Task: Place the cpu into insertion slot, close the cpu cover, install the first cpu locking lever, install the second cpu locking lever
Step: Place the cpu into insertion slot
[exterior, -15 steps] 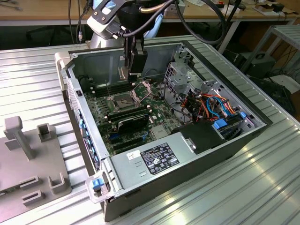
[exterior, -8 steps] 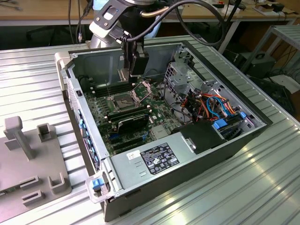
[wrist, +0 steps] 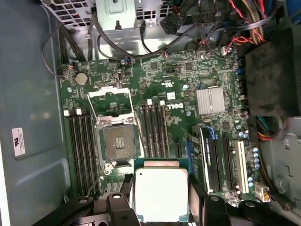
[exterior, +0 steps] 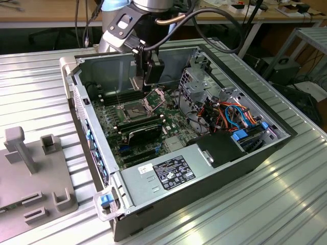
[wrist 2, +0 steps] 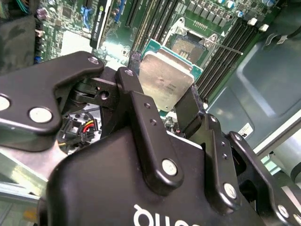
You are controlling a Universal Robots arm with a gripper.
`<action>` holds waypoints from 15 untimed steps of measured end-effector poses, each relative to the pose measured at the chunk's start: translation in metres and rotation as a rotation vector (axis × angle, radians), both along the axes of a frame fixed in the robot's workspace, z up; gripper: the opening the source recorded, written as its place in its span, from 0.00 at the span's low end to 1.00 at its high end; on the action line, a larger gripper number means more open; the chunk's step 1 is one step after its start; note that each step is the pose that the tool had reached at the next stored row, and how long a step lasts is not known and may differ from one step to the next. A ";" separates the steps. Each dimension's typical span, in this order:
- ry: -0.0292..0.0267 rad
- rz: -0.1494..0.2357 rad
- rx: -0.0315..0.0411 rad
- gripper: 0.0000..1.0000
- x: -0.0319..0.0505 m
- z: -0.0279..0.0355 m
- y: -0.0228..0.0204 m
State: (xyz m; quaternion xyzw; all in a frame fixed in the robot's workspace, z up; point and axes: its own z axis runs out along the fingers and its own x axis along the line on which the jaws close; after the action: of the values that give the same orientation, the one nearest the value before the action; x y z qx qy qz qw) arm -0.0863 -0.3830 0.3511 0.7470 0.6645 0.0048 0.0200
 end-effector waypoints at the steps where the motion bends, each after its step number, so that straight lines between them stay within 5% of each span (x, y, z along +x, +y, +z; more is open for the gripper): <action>1: 0.0001 0.004 0.0000 0.55 0.0007 -0.0015 0.0011; 9: -0.0001 0.060 0.0002 0.55 0.0058 -0.0176 0.0108; 15: 0.0000 0.064 -0.0001 0.55 0.0060 -0.0182 0.0109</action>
State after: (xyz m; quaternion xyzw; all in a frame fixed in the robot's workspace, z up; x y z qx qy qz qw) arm -0.0802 -0.3721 0.3329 0.7254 0.6880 0.0054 0.0199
